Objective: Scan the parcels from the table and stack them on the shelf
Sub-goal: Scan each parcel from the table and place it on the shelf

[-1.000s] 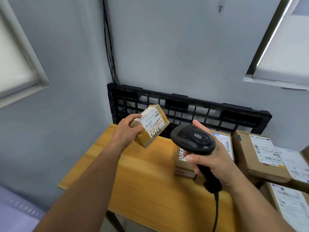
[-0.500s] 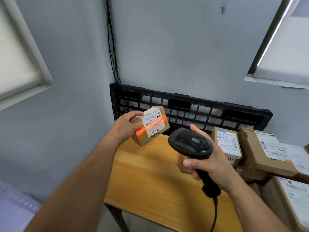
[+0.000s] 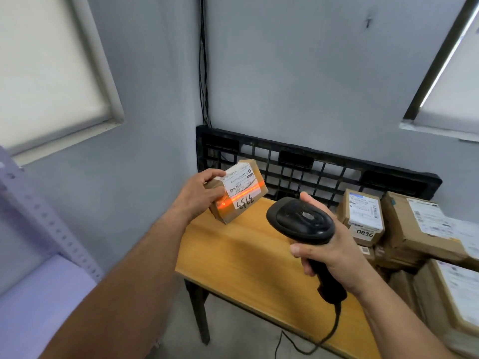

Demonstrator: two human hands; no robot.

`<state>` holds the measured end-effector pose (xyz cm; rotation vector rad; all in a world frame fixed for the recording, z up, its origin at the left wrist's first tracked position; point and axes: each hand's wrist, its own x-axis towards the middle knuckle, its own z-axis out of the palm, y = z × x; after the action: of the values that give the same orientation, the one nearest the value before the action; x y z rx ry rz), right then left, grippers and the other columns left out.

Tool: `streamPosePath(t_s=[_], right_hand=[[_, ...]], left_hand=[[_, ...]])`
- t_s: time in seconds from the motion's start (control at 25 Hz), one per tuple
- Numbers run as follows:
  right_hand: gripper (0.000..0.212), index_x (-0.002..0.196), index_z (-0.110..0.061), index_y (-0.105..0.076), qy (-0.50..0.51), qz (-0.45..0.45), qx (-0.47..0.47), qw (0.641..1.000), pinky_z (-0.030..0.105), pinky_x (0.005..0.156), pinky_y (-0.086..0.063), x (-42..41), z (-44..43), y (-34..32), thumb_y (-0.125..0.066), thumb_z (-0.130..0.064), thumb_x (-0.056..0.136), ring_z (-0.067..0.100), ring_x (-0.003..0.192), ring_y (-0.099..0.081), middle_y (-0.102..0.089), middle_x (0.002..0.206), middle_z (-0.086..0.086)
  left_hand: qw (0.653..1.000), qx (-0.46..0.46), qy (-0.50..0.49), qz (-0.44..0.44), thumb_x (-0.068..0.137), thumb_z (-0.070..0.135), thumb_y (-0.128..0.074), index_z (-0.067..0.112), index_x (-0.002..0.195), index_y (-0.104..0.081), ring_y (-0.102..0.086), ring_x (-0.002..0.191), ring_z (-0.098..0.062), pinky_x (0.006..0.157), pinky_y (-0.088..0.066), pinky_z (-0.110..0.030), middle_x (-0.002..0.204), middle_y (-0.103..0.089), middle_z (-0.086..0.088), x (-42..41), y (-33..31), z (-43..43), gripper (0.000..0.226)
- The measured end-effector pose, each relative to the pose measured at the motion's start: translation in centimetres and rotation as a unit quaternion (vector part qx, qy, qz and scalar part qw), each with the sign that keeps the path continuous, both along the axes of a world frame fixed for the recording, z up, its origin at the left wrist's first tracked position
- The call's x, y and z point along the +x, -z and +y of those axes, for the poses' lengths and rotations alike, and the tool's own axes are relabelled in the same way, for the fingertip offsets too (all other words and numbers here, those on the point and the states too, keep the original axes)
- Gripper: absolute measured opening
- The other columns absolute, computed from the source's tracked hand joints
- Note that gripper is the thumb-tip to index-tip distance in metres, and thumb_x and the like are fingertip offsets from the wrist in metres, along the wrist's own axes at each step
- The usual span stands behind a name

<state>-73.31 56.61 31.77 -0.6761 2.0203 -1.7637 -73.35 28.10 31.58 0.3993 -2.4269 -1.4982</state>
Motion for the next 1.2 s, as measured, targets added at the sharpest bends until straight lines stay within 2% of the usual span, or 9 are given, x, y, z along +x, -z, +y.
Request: streamPosePath(t_s=[0.24, 0.32, 0.44, 0.6, 0.68, 0.8, 0.92, 1.04, 1.2], right_hand=[[0.108, 0.147, -0.042, -0.033, -0.032, 0.009, -0.008, 0.999, 0.033, 0.046, -0.052, 6.5, 1.0, 0.5, -0.088, -0.01, 0.059, 0.029, 0.05, -0.057, -0.068, 0.107, 0.012], [0.112, 0.145, -0.047, -0.034, -0.048, 0.003, -0.006, 0.999, 0.031, 0.047, -0.052, 9.4, 1.2, 0.8, -0.094, -0.019, 0.054, 0.027, 0.052, -0.059, -0.065, 0.113, 0.012], [0.11, 0.141, -0.053, -0.036, -0.065, -0.012, -0.019, 0.998, 0.03, 0.049, -0.053, 13.4, 0.9, 1.1, -0.09, -0.031, 0.047, 0.022, 0.054, -0.06, -0.06, 0.12, 0.015], [0.113, 0.144, -0.046, -0.033, -0.114, -0.018, -0.046, 0.992, 0.029, 0.042, -0.049, 18.5, -1.1, 0.6, -0.087, -0.031, 0.046, 0.021, 0.049, -0.057, -0.069, 0.096, 0.02], [0.116, 0.148, -0.041, -0.031, -0.139, -0.018, -0.055, 0.989, 0.029, 0.039, -0.047, 20.4, -2.8, 0.1, -0.086, -0.029, 0.046, 0.023, 0.048, -0.056, -0.069, 0.093, 0.022], [0.111, 0.144, -0.042, -0.031, -0.178, -0.007, -0.075, 0.981, 0.03, 0.037, -0.045, 22.7, -5.5, -1.0, -0.087, -0.016, 0.051, 0.024, 0.044, -0.054, -0.064, 0.085, 0.03], [0.106, 0.148, -0.037, -0.029, -0.213, 0.011, -0.089, 0.973, 0.031, 0.037, -0.044, 24.9, -8.4, -2.1, -0.078, -0.005, 0.06, 0.027, 0.043, -0.052, -0.059, 0.078, 0.036], [0.107, 0.15, -0.034, -0.028, -0.245, 0.031, -0.1, 0.964, 0.034, 0.039, -0.044, 27.0, -11.1, -3.1, -0.079, -0.004, 0.061, 0.029, 0.043, -0.052, -0.065, 0.072, 0.022], [0.107, 0.147, -0.036, -0.033, -0.278, 0.035, -0.111, 0.954, 0.028, 0.039, -0.043, 30.7, -15.1, -4.7, -0.083, 0.001, 0.06, 0.027, 0.041, -0.054, -0.067, 0.068, 0.012]], left_hand=[[0.999, 0.02, -0.036, -0.005, 0.091, 0.01, -0.061, 0.029, 0.117, -0.059, -0.054, 0.106, -0.017, 0.075, -0.05, -0.021, 0.12, -0.052, -0.001, 9.5, -0.5, 0.9, 0.032], [0.998, 0.022, -0.055, -0.009, 0.09, 0.012, -0.062, 0.031, 0.116, -0.06, -0.055, 0.1, -0.012, 0.074, -0.05, -0.019, 0.119, -0.053, 0.001, 13.5, -0.4, 1.2, 0.033], [0.996, 0.023, -0.087, -0.006, 0.09, 0.012, -0.062, 0.031, 0.117, -0.06, -0.055, 0.096, -0.008, 0.067, -0.048, -0.016, 0.12, -0.053, 0.001, 19.2, -0.1, 1.6, 0.033], [0.988, 0.032, -0.15, 0.01, 0.089, 0.013, -0.061, 0.035, 0.118, -0.058, -0.057, 0.098, -0.014, 0.084, -0.056, -0.036, 0.119, -0.055, -0.002, 27.5, -0.4, 1.3, 0.036], [0.982, 0.043, -0.184, 0.018, 0.091, 0.014, -0.059, 0.034, 0.127, -0.053, -0.059, 0.098, -0.016, 0.086, -0.056, -0.039, 0.116, -0.056, -0.003, 31.0, -1.0, 0.7, 0.041], [0.972, 0.053, -0.227, 0.033, 0.095, 0.018, -0.057, 0.035, 0.14, -0.042, -0.06, 0.093, -0.014, 0.072, -0.057, -0.027, 0.11, -0.054, -0.005, 35.4, -2.2, 0.0, 0.051], [0.959, 0.054, -0.27, 0.06, 0.097, 0.02, -0.055, 0.035, 0.145, -0.035, -0.062, 0.089, -0.013, 0.06, -0.055, -0.018, 0.108, -0.055, -0.002, 39.6, -3.4, -1.2, 0.055], [0.945, 0.051, -0.309, 0.096, 0.097, 0.021, -0.054, 0.036, 0.146, -0.033, -0.064, 0.093, -0.016, 0.06, -0.055, -0.018, 0.114, -0.056, -0.002, 43.8, -4.8, -2.7, 0.055], [0.923, 0.041, -0.358, 0.133, 0.098, 0.02, -0.053, 0.038, 0.144, -0.036, -0.063, 0.097, -0.016, 0.063, -0.056, -0.02, 0.111, -0.058, 0.003, 49.8, -7.0, -4.8, 0.052]])
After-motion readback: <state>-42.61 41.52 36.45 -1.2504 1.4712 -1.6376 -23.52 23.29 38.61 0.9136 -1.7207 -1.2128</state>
